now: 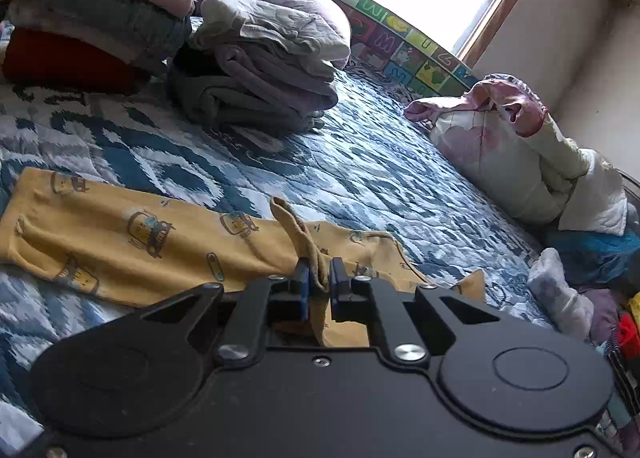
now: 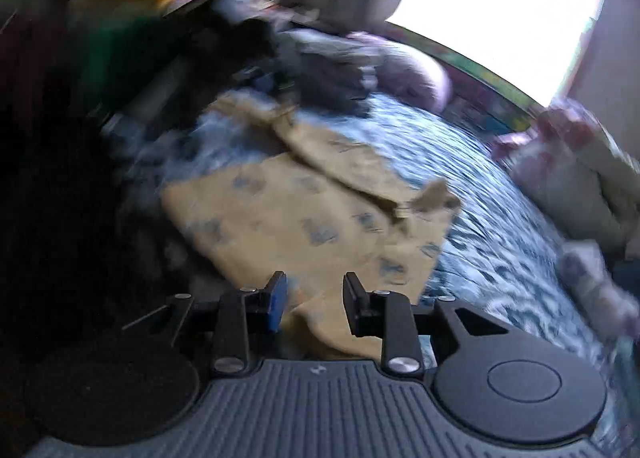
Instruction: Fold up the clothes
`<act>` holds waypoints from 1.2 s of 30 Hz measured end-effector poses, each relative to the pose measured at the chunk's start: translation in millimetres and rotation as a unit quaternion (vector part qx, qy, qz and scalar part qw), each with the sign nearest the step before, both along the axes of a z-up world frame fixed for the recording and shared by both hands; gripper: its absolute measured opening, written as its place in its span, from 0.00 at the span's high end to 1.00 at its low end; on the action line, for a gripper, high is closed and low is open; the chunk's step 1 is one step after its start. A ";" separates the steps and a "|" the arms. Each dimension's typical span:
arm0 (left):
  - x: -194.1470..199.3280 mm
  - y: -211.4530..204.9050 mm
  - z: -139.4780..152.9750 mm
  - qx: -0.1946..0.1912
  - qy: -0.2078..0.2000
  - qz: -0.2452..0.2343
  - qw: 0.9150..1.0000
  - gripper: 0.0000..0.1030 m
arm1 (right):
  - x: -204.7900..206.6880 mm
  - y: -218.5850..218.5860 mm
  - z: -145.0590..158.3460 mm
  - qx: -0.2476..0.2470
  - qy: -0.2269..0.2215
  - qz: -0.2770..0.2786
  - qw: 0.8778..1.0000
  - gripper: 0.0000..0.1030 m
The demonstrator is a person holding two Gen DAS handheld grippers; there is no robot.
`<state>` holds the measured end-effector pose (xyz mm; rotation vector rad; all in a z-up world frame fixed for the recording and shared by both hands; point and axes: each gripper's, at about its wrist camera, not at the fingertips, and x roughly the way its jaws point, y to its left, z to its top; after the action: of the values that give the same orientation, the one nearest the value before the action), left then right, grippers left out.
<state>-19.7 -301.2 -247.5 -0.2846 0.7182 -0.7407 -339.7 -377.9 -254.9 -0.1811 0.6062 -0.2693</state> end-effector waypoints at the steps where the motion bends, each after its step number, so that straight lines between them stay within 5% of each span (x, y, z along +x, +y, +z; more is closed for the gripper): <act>1: -0.3 -0.2 0.3 0.001 -0.001 0.001 1.000 0.95 | 5.1 -12.5 -6.9 0.024 0.012 -0.017 0.999 0.70; 5: -0.2 2.3 2.9 0.021 -0.009 0.026 0.999 0.93 | 6.7 -37.7 -20.2 0.087 0.058 -0.014 0.994 0.70; 12: -12.5 2.3 23.1 0.060 -0.089 0.089 0.990 0.86 | -5.1 -71.1 11.8 0.129 -0.014 -0.044 0.991 0.71; 16: -16.0 -12.9 20.5 0.078 -0.114 0.058 0.989 0.83 | 19.9 -98.2 13.2 0.107 -0.019 -0.039 0.993 0.71; 20: 0.3 -18.8 3.9 0.103 -0.087 0.056 0.989 0.83 | 53.0 -133.0 8.4 0.118 -0.019 -0.036 0.992 0.71; 24: 22.2 -5.8 -10.1 0.069 -0.010 0.069 0.995 0.77 | 83.0 -164.3 3.7 0.165 -0.030 -0.030 0.985 0.71; 29: 31.1 1.0 -21.2 0.037 0.048 0.065 0.996 0.77 | 112.2 -218.4 -8.2 0.293 -0.052 -0.038 0.954 0.70; 36: 40.7 -10.4 -26.4 0.052 0.029 0.060 0.996 0.77 | 139.8 -267.7 -27.2 0.413 -0.057 -0.039 0.908 0.69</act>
<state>21.0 -311.7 -273.9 -0.2537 0.7855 -0.5804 -199.9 -645.6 -282.1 0.6764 0.5678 -0.0814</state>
